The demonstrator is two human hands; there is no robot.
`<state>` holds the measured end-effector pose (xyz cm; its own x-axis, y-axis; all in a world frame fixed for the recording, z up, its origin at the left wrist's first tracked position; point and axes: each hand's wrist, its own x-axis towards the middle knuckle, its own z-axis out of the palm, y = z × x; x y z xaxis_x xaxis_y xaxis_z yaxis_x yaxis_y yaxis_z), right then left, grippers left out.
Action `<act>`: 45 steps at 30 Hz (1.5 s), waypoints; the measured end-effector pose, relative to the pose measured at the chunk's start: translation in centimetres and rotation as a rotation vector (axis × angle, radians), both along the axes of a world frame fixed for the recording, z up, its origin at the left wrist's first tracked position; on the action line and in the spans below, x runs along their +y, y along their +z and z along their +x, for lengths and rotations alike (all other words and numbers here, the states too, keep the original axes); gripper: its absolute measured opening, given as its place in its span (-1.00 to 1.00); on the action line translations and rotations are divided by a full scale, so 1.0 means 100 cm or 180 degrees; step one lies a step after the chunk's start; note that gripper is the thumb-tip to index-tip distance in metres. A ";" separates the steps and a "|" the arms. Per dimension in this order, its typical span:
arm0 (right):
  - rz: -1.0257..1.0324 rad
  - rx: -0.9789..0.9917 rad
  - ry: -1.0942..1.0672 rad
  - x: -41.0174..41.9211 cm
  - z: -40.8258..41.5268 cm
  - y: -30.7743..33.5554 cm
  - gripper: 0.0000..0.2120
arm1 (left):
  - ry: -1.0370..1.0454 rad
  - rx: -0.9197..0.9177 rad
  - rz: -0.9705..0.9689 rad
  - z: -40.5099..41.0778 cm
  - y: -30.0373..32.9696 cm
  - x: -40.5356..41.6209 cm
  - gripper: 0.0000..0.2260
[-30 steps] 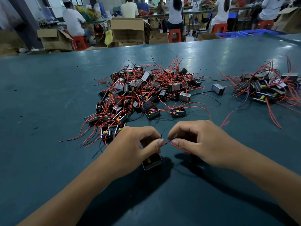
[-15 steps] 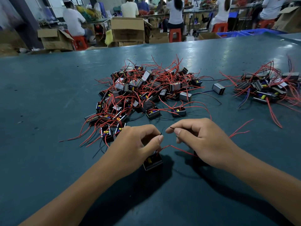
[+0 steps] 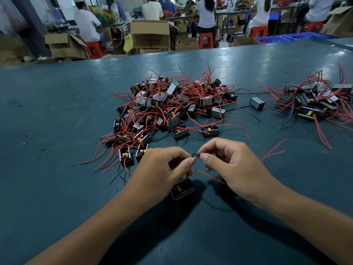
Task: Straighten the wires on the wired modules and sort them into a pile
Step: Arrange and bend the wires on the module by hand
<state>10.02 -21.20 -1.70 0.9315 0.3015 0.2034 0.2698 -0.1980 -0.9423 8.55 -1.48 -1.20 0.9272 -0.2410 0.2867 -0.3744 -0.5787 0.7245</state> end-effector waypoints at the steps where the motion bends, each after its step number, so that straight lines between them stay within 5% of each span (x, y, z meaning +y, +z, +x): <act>1: 0.0028 0.0017 -0.0011 0.001 0.000 -0.001 -0.90 | 0.0002 0.0034 -0.0033 0.000 0.000 0.000 -0.86; 45: 0.0242 0.0038 -0.0036 0.005 -0.003 -0.001 -0.91 | -0.0068 0.0106 -0.0397 -0.004 -0.002 -0.005 -0.93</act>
